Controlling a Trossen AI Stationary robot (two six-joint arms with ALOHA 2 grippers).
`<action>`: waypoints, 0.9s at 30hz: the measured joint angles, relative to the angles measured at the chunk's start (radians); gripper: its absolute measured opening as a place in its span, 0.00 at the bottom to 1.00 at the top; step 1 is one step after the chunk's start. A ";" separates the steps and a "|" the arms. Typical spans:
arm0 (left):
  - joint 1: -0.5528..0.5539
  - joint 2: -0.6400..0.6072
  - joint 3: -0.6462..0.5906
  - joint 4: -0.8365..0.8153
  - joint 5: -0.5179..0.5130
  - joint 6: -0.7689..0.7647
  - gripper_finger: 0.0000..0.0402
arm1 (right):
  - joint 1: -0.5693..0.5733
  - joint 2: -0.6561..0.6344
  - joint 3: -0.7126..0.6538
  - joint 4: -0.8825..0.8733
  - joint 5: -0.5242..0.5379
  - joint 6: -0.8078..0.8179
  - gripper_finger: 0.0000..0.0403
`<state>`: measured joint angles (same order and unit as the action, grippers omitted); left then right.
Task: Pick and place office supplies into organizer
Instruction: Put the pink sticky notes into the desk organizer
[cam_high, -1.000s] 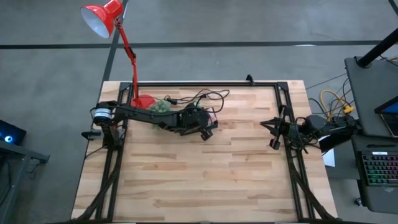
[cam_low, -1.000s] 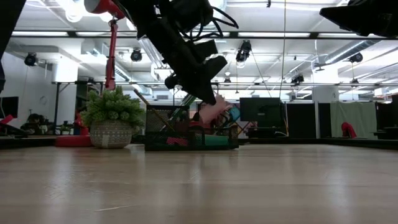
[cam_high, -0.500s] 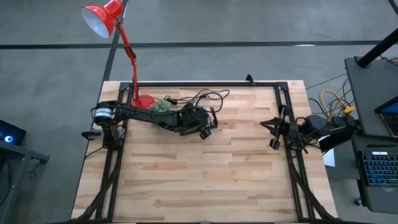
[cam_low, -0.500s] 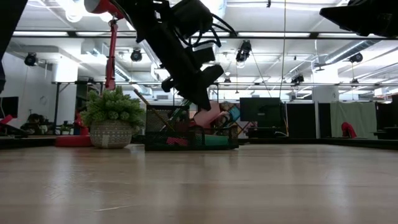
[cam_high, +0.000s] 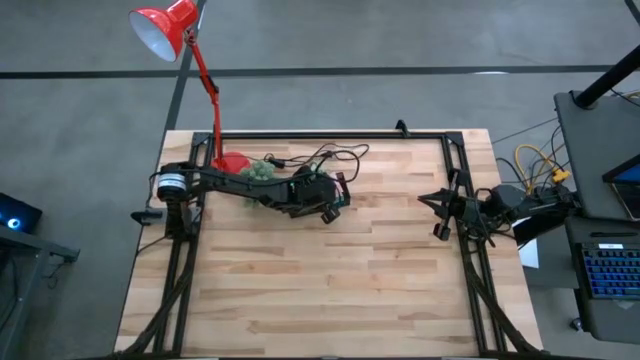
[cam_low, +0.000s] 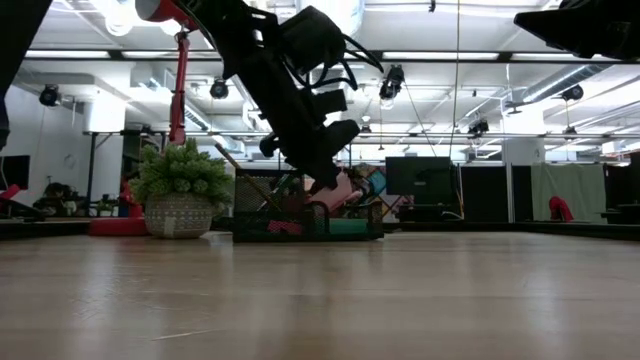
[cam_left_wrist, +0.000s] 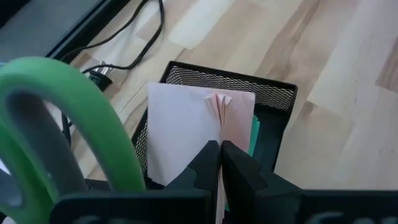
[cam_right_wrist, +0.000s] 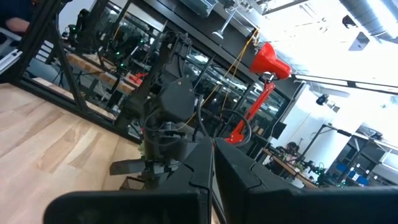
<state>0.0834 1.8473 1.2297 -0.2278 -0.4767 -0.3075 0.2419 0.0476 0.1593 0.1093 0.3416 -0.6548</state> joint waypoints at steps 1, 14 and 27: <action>0.000 0.000 0.000 0.000 0.000 0.000 0.00 | 0.000 0.001 0.000 0.000 0.000 0.000 0.02; 0.002 0.009 0.000 0.005 0.000 0.000 0.00 | 0.000 0.001 0.000 0.000 0.000 0.000 0.02; 0.007 0.028 0.000 0.001 0.046 0.010 0.07 | 0.000 0.001 0.000 0.000 0.000 0.000 0.02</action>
<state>0.0902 1.8755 1.2301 -0.2264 -0.4302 -0.2978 0.2420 0.0483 0.1593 0.1093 0.3416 -0.6548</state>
